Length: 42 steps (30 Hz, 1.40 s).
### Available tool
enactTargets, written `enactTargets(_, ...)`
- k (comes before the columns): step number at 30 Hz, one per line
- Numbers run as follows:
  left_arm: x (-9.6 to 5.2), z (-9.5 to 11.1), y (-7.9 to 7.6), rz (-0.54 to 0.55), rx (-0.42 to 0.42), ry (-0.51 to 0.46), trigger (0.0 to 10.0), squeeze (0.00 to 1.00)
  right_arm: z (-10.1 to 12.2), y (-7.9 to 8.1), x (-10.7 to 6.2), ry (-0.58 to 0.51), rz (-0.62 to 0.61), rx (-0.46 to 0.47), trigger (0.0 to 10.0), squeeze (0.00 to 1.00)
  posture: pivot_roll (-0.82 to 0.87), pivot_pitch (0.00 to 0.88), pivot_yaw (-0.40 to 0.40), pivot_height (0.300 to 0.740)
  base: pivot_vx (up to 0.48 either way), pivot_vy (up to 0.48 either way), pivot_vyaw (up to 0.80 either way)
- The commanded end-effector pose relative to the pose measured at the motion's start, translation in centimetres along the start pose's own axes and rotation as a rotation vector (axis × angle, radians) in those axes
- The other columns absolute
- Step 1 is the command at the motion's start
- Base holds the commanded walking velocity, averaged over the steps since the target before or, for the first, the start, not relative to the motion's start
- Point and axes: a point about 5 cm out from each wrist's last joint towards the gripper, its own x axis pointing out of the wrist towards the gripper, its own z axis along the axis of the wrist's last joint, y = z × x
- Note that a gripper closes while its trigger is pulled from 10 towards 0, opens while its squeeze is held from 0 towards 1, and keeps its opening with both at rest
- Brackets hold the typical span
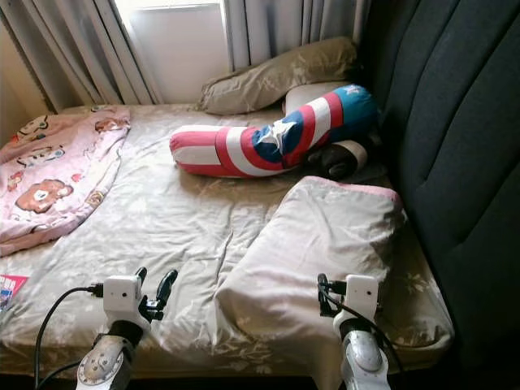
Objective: Clean up the room
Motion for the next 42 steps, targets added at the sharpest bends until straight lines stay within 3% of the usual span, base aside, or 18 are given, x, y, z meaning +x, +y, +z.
enactTargets(1, 0.18, 0.63, 0.12, 0.002, 0.000, -0.021, 10.0, 0.00, -0.04, -0.01, -0.02, -0.001, 0.000, 0.006, 10.0, 0.00, -0.01, 0.000, 0.040, 0.669, 0.000, 0.000, 0.00)
enactTargets(30, 0.02, 0.51, 0.68, 0.021, -0.008, -0.002, 10.0, 0.00, -0.01, 0.54, 0.31, 0.003, 0.022, 0.010, 10.0, 0.00, 0.00, 0.000, 0.034, 0.669, 0.000, 0.000, 0.00)
enactTargets(42, 0.10, 0.56, 0.54, 0.017, -0.015, -0.001, 10.0, 0.00, 0.04, 0.27, 0.41, 0.003, -0.016, 0.001, 10.0, 0.00, 0.00, 0.000, 0.032, 0.669, 0.256, 0.000, 0.00)
